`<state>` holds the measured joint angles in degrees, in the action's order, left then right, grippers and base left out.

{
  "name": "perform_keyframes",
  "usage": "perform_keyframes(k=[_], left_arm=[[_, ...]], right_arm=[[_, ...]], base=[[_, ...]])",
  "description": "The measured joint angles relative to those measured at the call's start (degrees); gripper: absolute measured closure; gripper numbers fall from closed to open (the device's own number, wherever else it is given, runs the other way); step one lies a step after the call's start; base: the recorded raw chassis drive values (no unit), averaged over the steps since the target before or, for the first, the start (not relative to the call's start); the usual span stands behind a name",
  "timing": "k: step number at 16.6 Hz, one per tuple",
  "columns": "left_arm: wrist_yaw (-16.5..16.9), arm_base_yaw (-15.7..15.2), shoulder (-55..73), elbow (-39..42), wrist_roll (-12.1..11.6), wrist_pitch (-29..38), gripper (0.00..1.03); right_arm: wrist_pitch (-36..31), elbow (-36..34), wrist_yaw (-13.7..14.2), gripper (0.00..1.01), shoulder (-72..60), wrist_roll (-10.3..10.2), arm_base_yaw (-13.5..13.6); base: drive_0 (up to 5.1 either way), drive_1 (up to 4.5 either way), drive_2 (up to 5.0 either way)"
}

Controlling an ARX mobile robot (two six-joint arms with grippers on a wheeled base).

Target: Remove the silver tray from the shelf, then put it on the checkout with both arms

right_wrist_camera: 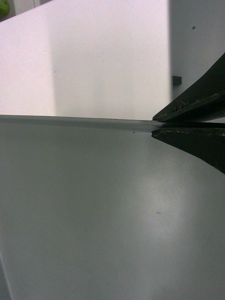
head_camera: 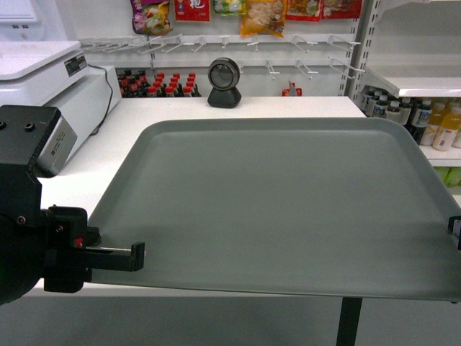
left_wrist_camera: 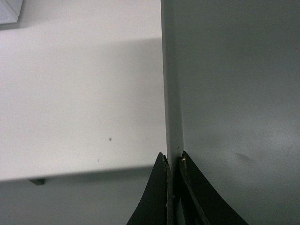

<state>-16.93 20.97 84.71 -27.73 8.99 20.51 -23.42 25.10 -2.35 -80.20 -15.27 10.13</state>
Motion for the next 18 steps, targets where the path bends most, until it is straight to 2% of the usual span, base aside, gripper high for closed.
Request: perform_keyframes(k=[11, 14, 15, 16, 18], left_arm=[[0.02, 0.0, 0.0, 0.0, 0.02, 0.15, 1.0], [0.04, 0.0, 0.2, -0.11, 0.0, 0.22, 1.0], [-6.27, 1.31, 3.32, -7.28, 6.64, -15.26, 1.0], [-0.92, -1.55, 9.81, -11.52, 10.32, -14.43, 0.99], [2.45, -4.68, 14.27, -15.78, 9.77, -12.13, 0.99]], right_arm=[[-0.04, 0.0, -0.04, 0.99, -0.02, 0.0, -0.02], [-0.11, 0.13, -0.04, 0.99, -0.15, 0.0, -0.02], [0.17, 0.17, -0.33, 0.99, -0.24, 0.04, 0.37], [11.17, 8.35, -6.14, 0.99, -5.88, 2.03, -1.49], [9.92, 13.66, -7.74, 0.99, -11.89, 2.29, -1.95]], base=[[-0.1, 4.16, -4.4], [0.0, 0.0, 0.0], [0.0, 0.0, 0.0], [0.0, 0.0, 0.0], [0.0, 0.0, 0.0]])
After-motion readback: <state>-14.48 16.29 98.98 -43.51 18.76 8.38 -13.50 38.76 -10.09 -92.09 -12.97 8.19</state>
